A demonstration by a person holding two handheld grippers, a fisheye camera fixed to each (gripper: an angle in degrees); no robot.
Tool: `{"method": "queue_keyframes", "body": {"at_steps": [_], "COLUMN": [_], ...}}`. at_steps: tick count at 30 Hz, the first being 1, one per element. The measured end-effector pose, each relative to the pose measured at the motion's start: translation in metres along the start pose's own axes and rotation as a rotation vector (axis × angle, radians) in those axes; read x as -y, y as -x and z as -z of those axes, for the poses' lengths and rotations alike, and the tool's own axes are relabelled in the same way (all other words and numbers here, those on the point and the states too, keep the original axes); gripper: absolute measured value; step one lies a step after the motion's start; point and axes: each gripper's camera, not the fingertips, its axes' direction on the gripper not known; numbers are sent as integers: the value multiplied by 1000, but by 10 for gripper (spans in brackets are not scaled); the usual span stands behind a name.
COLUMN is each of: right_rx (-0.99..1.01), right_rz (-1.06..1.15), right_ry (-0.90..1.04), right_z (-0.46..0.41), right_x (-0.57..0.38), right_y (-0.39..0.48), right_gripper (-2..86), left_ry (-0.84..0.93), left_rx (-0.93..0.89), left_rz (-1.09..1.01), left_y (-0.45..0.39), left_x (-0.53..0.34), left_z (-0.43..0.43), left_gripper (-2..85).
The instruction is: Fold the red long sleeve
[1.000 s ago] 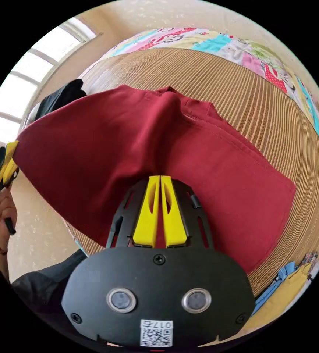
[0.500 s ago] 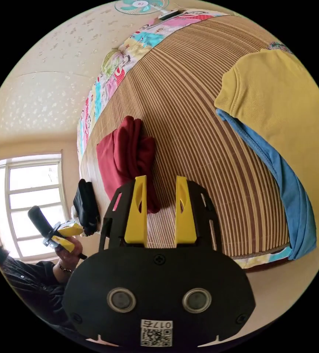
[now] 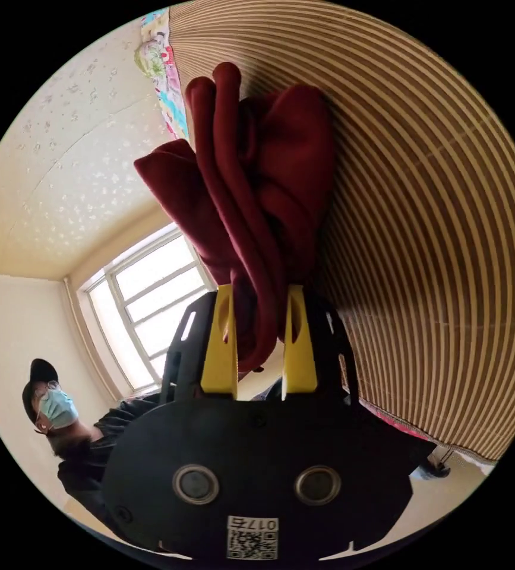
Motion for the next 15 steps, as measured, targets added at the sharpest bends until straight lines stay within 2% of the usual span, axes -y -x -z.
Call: {"method": "queue_keyframes", "body": {"at_steps": [4,7,10,15], "right_rx": [-10,-13,-5,103], "right_rz": [253,400,546,774], "right_ry": [-11,92,235,414], "right_z": [-36,-95,-183,-328], "right_x": [-55,-73,-89,-117], "right_y": [85,164,245,355], "right_gripper": [87,74,69,72], "left_ry": [-35,-162,-335,-660], "left_rx": [-151,-188,-173,-9], "left_rz": [-154,-261,-317,-347], "left_y": [-6,-15,-18,-22], "left_x": [-46,-103,-163,-262], "left_z": [42,108,183,295], "left_gripper": [79,78,77,79]}}
